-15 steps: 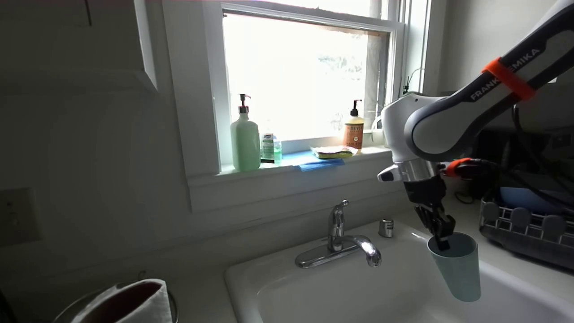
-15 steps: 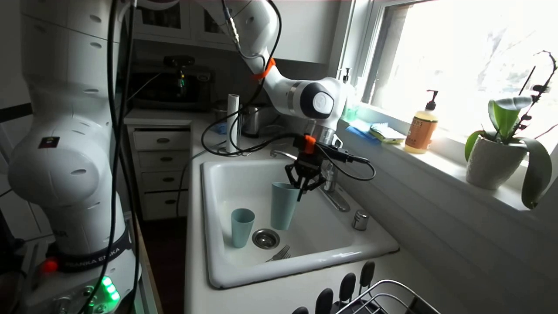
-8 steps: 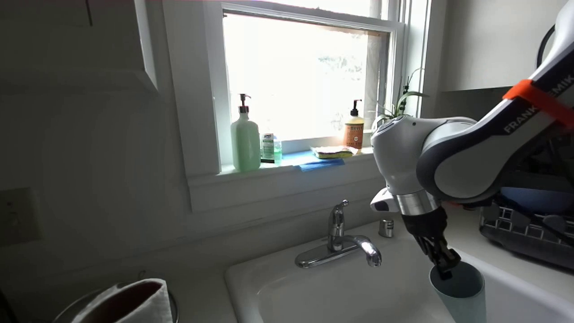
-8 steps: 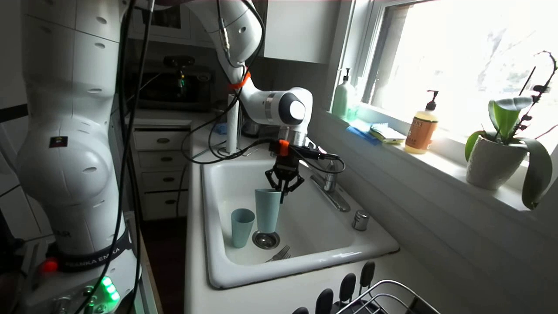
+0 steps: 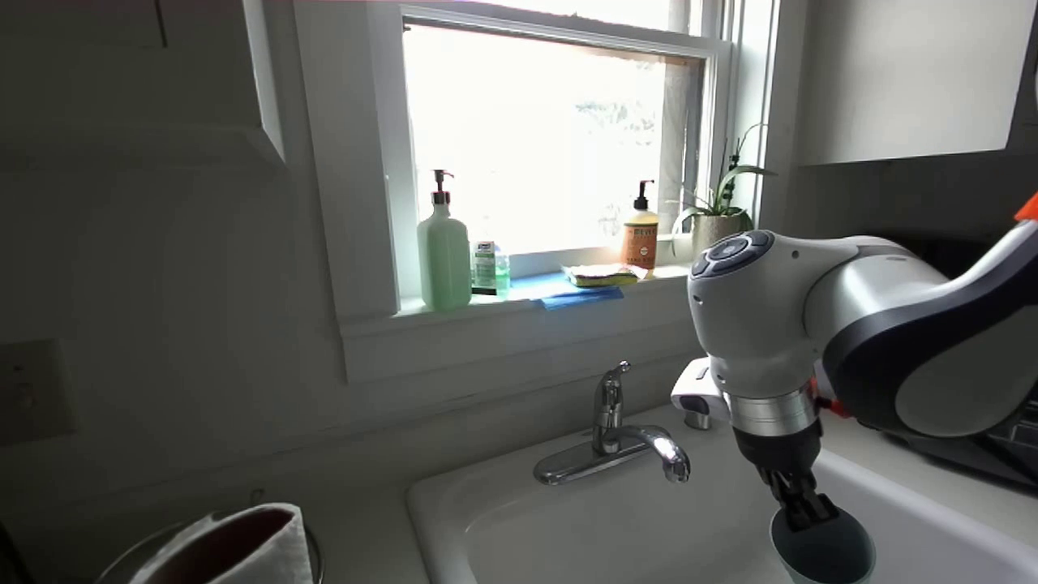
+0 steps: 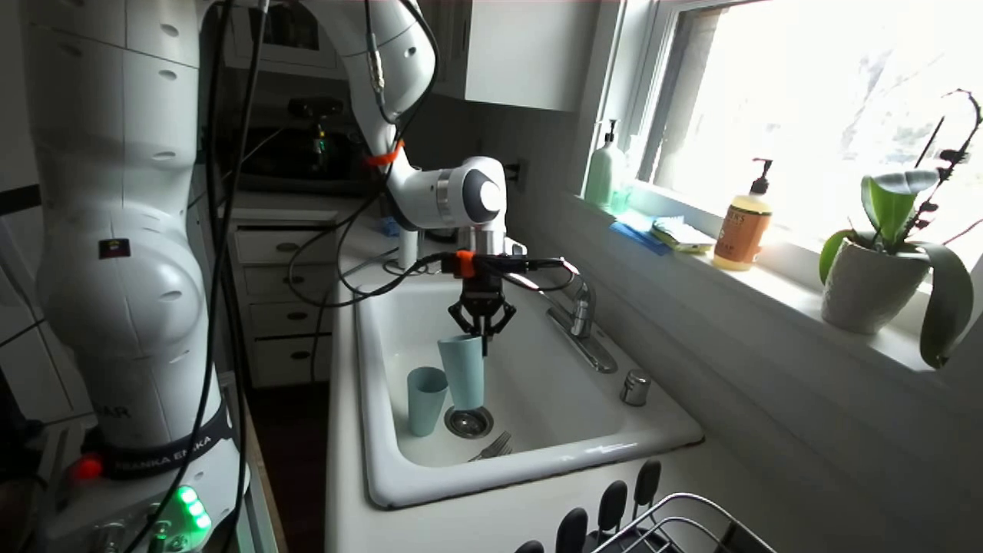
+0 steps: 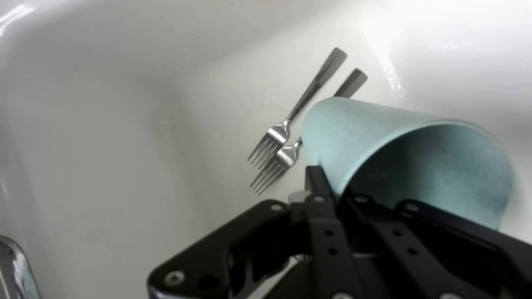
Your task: Move the faucet head to the left, pick up the cup on the right and pour its contents into the cup in the sink
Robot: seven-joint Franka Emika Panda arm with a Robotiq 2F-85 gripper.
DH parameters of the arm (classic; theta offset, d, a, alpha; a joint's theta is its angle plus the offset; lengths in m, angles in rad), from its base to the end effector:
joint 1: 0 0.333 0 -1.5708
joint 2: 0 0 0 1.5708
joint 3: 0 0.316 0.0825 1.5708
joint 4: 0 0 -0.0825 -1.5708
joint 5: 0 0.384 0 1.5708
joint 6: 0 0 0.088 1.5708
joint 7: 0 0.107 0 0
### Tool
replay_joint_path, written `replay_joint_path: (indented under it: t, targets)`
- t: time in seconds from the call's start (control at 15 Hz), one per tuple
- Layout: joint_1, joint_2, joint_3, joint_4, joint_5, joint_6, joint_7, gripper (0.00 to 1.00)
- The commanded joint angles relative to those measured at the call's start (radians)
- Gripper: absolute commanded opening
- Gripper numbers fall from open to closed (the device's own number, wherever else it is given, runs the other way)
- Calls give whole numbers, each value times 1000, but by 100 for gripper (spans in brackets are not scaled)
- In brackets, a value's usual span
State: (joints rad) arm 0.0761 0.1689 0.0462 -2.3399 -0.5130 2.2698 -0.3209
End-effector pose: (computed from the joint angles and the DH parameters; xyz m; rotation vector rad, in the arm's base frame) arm 0.4887 0.0479 0.2469 2.5661 1.1217 -0.3743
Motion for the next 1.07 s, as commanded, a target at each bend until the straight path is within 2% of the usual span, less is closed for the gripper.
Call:
replay_joint_path:
  t: [0.0, 0.47, 1.0]
  targets:
    - [25, -88, 1, -95, -105, 56, 163, 1]
    - [46, -119, 16, -155, -318, 84, 491, 1]
    - [69, -102, 49, -165, -472, 57, 734, 1]
